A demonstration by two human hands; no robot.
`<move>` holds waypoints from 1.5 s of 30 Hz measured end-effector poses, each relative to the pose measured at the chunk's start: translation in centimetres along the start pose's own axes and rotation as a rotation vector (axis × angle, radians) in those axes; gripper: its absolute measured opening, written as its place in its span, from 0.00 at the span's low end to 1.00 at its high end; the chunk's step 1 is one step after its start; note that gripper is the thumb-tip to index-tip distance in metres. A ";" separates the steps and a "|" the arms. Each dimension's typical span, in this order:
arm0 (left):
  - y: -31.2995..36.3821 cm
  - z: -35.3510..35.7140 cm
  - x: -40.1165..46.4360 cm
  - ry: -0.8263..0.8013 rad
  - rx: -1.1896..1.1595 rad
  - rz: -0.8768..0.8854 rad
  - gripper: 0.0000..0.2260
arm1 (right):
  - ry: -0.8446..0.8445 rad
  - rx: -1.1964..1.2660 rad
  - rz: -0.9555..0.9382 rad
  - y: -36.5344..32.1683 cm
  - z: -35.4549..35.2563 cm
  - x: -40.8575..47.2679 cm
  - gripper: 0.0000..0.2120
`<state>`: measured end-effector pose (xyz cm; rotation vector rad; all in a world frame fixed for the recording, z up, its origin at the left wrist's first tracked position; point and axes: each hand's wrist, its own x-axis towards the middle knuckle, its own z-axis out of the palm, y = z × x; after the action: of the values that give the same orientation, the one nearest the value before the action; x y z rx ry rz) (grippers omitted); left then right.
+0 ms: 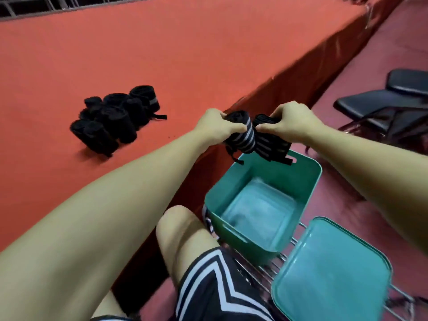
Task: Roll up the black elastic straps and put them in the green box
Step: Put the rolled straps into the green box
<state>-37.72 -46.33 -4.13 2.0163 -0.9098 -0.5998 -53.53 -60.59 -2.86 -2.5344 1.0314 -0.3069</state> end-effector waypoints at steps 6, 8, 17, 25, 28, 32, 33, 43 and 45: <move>0.6 7.0 1.6 -0.234 0.437 0.099 0.26 | -0.166 -0.068 0.123 8.1 3.5 -0.8 0.21; 0.3 8.9 2.1 -0.279 0.541 0.129 0.27 | -0.197 -0.082 0.161 9.7 4.8 -0.9 0.21; -4.3 14.8 4.4 -0.251 0.738 0.060 0.24 | -0.228 -0.134 0.236 11.6 10.4 -0.2 0.18; -8.5 18.9 6.6 -0.188 0.722 -0.007 0.21 | -0.255 -0.082 0.365 12.7 14.8 2.5 0.19; -9.6 20.1 7.2 -0.171 0.707 -0.005 0.21 | -0.248 -0.034 0.418 13.0 16.2 3.2 0.20; -10.9 20.9 7.9 -0.235 0.652 -0.009 0.19 | -0.274 0.003 0.473 13.5 17.5 3.4 0.18; -11.1 20.8 7.9 -0.246 0.642 -0.009 0.20 | -0.283 0.001 0.476 13.7 17.6 3.5 0.18; -7.6 16.8 6.8 -0.125 0.432 0.098 0.25 | -0.086 -0.041 0.276 10.9 12.5 5.8 0.19; -6.3 14.2 6.2 -0.056 0.357 0.111 0.20 | -0.036 0.048 0.251 8.7 10.9 6.8 0.17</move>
<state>-41.04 -55.55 -17.68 2.2519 -1.2245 -0.4583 -50.45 -68.19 -16.06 -2.3264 1.2946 -0.2112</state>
